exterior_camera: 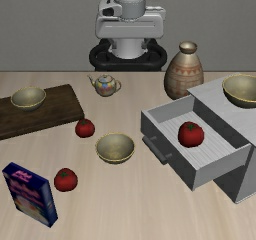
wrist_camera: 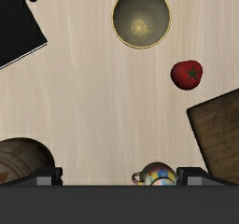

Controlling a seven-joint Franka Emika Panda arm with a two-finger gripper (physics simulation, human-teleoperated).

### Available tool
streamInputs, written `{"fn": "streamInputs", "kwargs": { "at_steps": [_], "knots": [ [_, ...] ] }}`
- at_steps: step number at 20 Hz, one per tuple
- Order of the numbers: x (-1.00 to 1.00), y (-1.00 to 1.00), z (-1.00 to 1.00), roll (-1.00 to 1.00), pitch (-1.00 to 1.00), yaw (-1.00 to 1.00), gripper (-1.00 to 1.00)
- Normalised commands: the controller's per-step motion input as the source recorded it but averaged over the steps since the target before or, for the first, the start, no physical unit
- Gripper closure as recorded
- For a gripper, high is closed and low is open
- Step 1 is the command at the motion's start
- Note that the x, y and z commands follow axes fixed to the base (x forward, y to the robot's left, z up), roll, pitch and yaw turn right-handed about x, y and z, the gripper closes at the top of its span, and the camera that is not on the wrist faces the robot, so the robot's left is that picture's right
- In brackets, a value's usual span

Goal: Pick the tomato in the top layer of the drawer and place it on the porcelain bowl at the top of the cabinet

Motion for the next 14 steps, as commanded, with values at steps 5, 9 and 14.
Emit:
{"fn": "streamInputs", "kwargs": {
  "at_steps": [5, 9, 14],
  "knots": [
    [1.00, 0.00, 0.00, 0.00, 0.00, 0.00, -1.00],
    [0.50, 0.00, 0.50, 0.00, 0.00, 0.00, -1.00],
    [0.00, 0.00, 1.00, 0.00, 0.00, 0.00, -1.00]
  ]
}}
